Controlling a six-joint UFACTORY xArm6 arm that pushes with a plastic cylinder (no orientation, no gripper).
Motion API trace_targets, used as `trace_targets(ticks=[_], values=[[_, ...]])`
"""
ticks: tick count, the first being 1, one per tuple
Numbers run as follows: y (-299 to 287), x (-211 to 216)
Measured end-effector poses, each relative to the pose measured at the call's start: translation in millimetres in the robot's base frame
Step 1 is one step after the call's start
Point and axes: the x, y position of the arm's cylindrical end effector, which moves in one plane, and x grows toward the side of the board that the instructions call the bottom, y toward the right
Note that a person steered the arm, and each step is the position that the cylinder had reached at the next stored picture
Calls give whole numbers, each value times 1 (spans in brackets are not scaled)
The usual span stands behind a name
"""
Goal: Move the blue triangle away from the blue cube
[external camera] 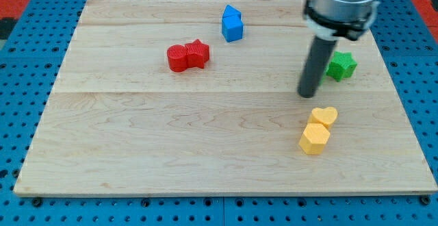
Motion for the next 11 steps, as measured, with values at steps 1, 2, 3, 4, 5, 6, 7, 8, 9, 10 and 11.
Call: trace_targets(ticks=[1,2,3,4,5,6,7,8,9,10,11], values=[[-44,-57],[-49,-125],[-60,-153],[-46,-188],[-88,-202],[-181,-202],[-128,-206],[-136,-184],[-204,-180],[-206,-178],[-214,-170]])
